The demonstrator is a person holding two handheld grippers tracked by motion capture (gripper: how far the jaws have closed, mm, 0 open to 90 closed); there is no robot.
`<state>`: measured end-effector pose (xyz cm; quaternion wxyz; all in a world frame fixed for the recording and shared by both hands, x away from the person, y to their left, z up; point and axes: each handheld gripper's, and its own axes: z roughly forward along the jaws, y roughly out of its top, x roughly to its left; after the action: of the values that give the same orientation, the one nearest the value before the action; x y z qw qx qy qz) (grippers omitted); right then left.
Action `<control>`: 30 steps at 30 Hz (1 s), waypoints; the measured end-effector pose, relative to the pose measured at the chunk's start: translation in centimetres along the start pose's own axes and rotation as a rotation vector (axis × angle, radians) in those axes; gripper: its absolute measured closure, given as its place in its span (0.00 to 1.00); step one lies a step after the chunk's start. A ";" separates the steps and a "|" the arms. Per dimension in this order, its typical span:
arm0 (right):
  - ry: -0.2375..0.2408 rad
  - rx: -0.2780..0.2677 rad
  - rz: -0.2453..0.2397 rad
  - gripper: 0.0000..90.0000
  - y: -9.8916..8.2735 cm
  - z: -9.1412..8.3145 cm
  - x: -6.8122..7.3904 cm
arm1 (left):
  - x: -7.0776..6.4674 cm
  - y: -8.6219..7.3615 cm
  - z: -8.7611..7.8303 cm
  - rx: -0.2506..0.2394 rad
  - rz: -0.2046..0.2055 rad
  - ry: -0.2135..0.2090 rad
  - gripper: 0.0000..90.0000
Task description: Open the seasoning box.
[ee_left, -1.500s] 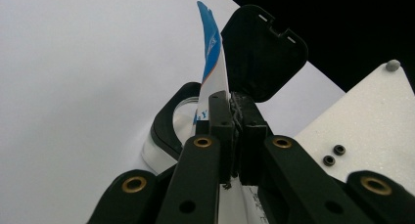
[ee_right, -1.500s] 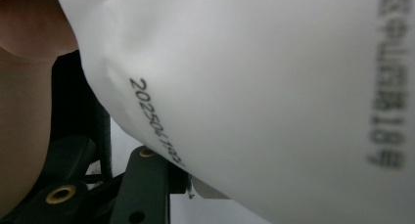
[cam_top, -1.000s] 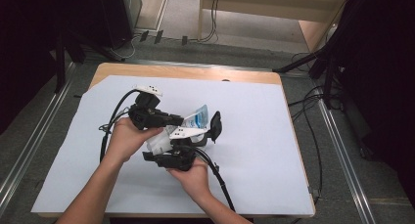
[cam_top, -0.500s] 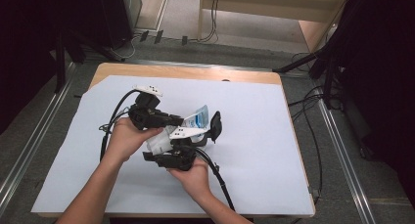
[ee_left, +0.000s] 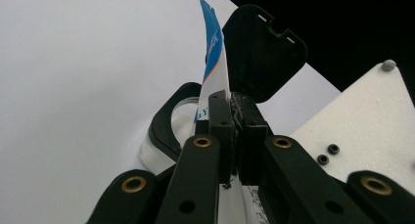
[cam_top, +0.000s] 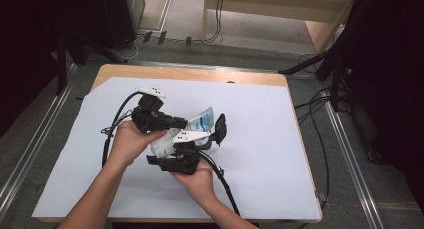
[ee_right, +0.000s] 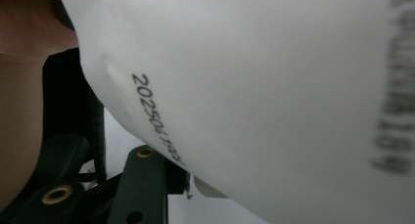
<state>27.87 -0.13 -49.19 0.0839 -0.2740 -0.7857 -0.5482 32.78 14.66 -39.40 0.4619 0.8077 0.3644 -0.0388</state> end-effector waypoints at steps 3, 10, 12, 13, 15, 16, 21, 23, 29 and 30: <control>-0.008 0.002 -0.001 0.67 0.0 0.1 0.0 | 0.1 0.0 0.0 -0.004 -0.003 -0.004 0.99; 0.023 -0.012 0.025 0.69 0.0 -0.1 -0.2 | 0.0 0.0 0.0 -0.017 -0.003 -0.014 0.98; 0.027 -0.018 0.031 0.69 0.0 -0.2 -0.2 | -0.1 0.0 0.0 -0.019 -0.003 -0.019 0.97; 0.031 -0.019 0.035 0.69 0.1 -0.2 -0.2 | -0.1 0.0 0.0 -0.017 -0.002 -0.022 0.97; 0.036 -0.024 0.040 0.70 0.1 -0.3 -0.3 | -0.1 0.0 0.1 -0.014 0.004 -0.016 0.96; 0.037 -0.025 0.041 0.70 0.1 -0.3 -0.3 | -0.1 0.0 0.1 -0.010 0.004 -0.015 0.96; 0.039 -0.022 0.040 0.70 0.1 -0.2 -0.2 | -0.2 0.0 0.0 -0.007 0.006 -0.001 0.98; 0.037 -0.018 0.032 0.70 0.1 -0.2 -0.1 | -0.2 0.0 0.0 -0.009 0.007 0.004 0.99; 0.031 -0.015 0.018 0.70 0.2 -0.2 0.0 | -0.2 0.0 -0.2 -0.015 0.008 0.019 0.99; 0.033 -0.015 0.017 0.70 0.2 -0.2 -0.1 | -0.3 0.0 -0.1 -0.020 0.010 0.021 0.99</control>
<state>27.99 -0.27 -49.00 0.0998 -0.2722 -0.7778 -0.5576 32.55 14.62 -39.19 0.4661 0.8052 0.3657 -0.0244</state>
